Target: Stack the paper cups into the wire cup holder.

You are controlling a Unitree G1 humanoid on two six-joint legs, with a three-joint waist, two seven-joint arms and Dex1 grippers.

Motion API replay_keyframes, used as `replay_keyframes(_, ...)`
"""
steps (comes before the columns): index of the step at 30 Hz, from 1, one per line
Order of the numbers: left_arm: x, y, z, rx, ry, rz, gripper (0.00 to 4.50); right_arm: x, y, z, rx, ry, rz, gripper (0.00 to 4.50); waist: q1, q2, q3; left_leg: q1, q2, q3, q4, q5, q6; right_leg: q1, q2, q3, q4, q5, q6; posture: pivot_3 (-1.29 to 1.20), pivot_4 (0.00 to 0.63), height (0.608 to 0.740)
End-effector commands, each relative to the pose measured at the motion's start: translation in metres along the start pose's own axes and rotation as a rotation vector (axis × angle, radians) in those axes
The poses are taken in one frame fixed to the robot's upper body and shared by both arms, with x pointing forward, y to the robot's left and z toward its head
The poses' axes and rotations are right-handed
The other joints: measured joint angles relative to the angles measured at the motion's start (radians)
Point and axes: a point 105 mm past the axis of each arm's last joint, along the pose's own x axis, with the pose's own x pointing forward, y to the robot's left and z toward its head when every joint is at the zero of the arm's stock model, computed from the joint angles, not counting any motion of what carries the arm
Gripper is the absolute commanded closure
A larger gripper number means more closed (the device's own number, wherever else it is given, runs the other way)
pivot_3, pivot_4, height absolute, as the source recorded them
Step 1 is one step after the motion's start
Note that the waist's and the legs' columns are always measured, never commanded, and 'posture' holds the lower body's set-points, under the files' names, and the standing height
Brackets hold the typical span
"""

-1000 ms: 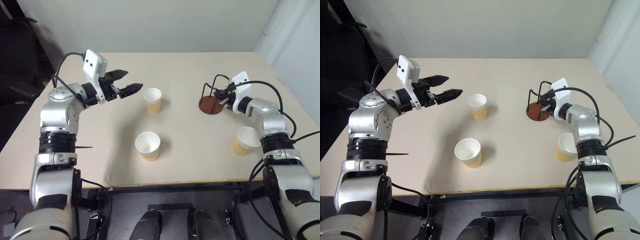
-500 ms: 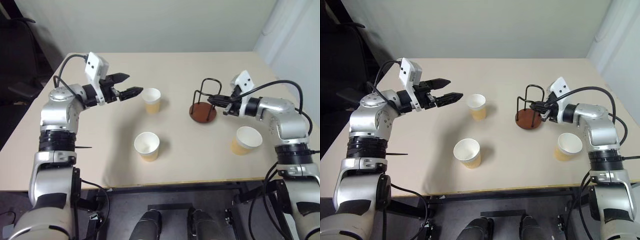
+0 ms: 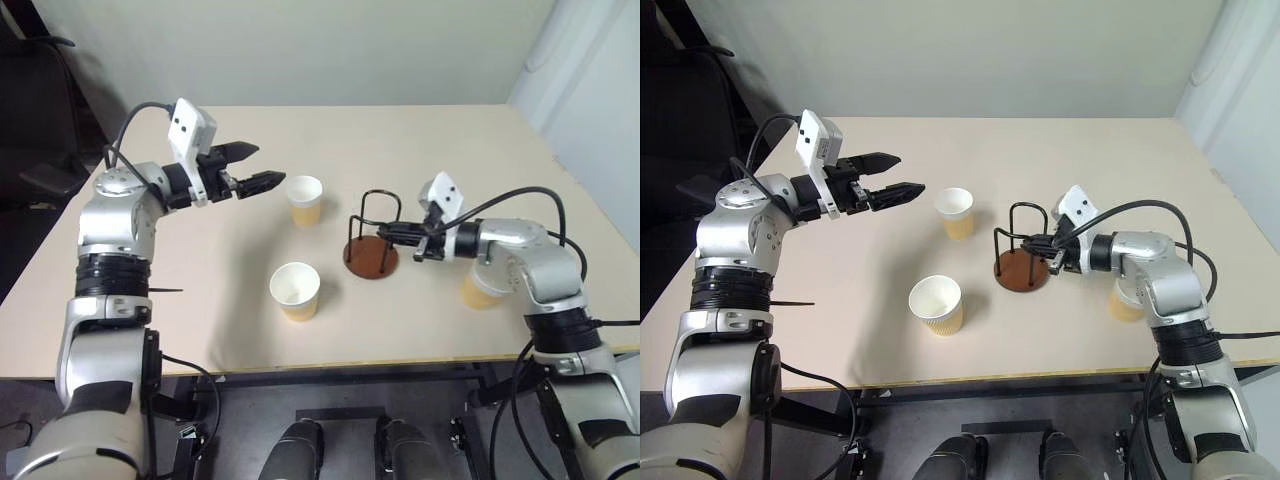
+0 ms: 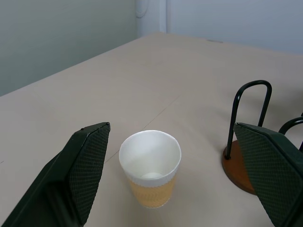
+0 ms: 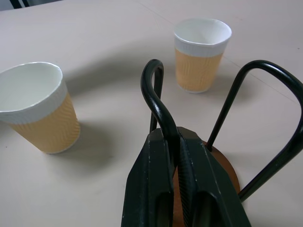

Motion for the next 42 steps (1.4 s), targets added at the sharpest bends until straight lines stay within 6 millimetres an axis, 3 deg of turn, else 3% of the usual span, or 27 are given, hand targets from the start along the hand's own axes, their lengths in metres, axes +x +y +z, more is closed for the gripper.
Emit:
replay_keyframes(1,-0.005,0.003,0.016,0.051,-0.028,0.013,0.0,0.002,0.001,0.013,-0.049,-0.032,0.017,4.43,0.0,0.0,0.0,0.0,0.0,0.0,0.0,0.0,0.0,0.0,0.0,0.0,0.0,0.0,0.0,0.0,0.15,0.74)
replay_keyframes(17,-0.006,0.004,0.018,0.053,-0.028,0.017,0.0,-0.006,-0.024,0.009,-0.094,0.0,-0.037,4.43,0.0,0.0,0.0,0.0,0.0,0.0,0.0,0.0,0.0,0.0,0.0,0.0,0.001,0.0,0.0,0.0,0.15,0.74)
replay_keyframes(42,-0.004,0.002,0.018,0.049,-0.033,0.016,0.0,-0.006,-0.014,0.007,-0.085,0.001,0.018,4.43,0.0,0.0,0.0,0.0,0.0,0.0,0.0,0.0,0.0,0.0,0.0,0.0,0.001,0.0,0.0,0.0,0.15,0.74)
